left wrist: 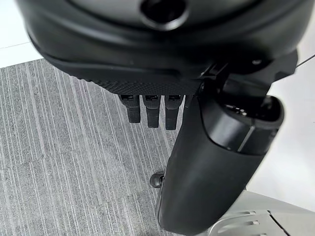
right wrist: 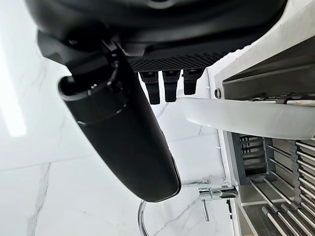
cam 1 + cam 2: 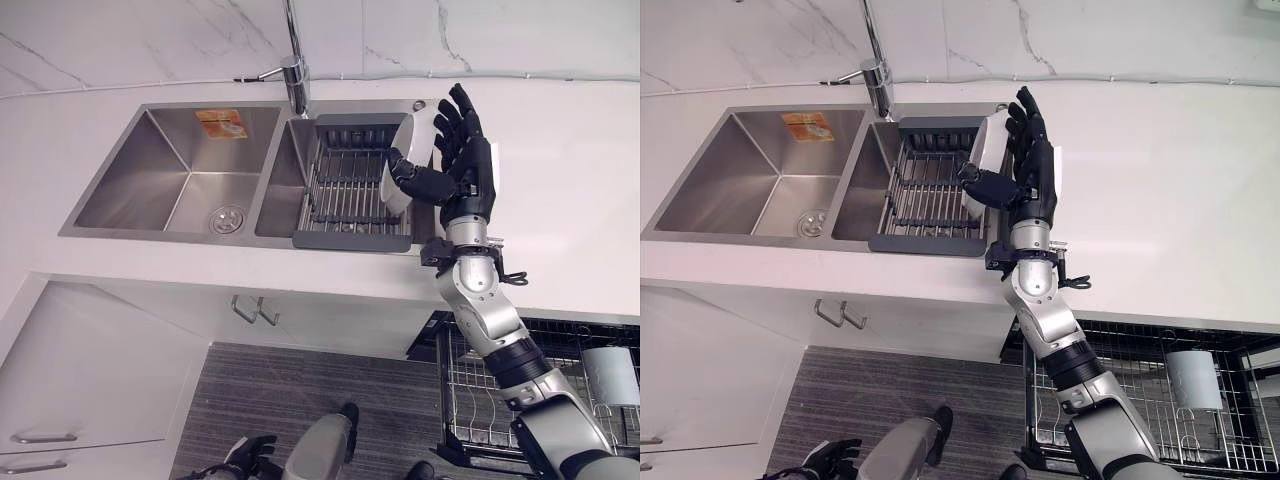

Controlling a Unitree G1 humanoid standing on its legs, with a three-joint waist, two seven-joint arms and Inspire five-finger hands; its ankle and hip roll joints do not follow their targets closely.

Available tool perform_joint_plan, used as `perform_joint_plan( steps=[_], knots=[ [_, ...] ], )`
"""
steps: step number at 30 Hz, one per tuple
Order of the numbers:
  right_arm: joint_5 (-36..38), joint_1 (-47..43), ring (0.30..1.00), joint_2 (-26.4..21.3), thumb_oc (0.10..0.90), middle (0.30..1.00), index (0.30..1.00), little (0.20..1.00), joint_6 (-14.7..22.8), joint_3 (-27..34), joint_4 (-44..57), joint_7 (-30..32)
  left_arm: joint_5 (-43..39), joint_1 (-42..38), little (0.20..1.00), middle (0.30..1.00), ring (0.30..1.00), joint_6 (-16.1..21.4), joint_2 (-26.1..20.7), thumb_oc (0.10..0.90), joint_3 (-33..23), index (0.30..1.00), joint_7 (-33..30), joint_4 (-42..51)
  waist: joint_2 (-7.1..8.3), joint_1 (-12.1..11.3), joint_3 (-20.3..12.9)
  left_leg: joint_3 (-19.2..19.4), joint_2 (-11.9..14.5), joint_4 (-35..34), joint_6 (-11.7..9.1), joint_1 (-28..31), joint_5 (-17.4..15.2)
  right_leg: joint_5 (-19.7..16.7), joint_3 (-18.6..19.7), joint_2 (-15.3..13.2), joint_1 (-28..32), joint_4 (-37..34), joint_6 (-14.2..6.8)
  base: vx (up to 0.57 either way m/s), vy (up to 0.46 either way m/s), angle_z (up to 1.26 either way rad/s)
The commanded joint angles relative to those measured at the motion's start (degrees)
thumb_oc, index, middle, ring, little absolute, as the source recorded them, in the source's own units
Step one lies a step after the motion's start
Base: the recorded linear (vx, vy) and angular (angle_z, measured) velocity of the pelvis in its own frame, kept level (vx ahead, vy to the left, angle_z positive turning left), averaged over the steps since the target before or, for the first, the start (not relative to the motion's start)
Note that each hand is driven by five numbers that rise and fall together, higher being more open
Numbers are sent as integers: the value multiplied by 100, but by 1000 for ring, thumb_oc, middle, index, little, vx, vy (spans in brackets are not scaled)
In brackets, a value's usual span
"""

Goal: Place the dishes in the dishwasher.

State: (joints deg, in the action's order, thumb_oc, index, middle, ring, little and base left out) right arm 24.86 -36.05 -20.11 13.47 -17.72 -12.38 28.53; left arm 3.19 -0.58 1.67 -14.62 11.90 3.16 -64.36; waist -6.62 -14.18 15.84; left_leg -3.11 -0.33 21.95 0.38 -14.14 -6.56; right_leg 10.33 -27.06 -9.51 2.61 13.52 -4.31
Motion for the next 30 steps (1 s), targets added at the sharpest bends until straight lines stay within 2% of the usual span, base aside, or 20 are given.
perform_joint_plan(
  steps=[1,15,27,30],
  knots=[
    [-205,-607,900,121,800,900,900,900,637,223,44,88,146,165,900,900,900,109,-444,800,378,900,-22,-2,111,-7,-460,-47,-50,-476,-233,-496,200,683,571,-47,281,367,-136,0,0,0],
    [-155,-601,900,166,800,900,900,900,689,287,-49,237,107,189,900,900,900,83,-452,800,393,900,-28,30,68,-22,-417,-78,-86,-476,-215,-521,207,678,589,-75,259,367,-140,0,0,0],
    [175,-654,900,210,800,900,900,900,308,224,-437,-97,119,149,900,900,900,78,-466,800,454,900,8,80,48,-82,-351,-129,-122,-476,-204,-563,233,668,543,-111,258,367,-136,0,0,0],
    [383,-672,900,225,800,900,900,900,338,245,-594,-138,115,126,900,900,900,69,-472,800,478,900,18,82,47,-102,-337,-141,-126,-476,-202,-569,238,668,534,-115,265,367,-136,0,0,0]
  ],
)
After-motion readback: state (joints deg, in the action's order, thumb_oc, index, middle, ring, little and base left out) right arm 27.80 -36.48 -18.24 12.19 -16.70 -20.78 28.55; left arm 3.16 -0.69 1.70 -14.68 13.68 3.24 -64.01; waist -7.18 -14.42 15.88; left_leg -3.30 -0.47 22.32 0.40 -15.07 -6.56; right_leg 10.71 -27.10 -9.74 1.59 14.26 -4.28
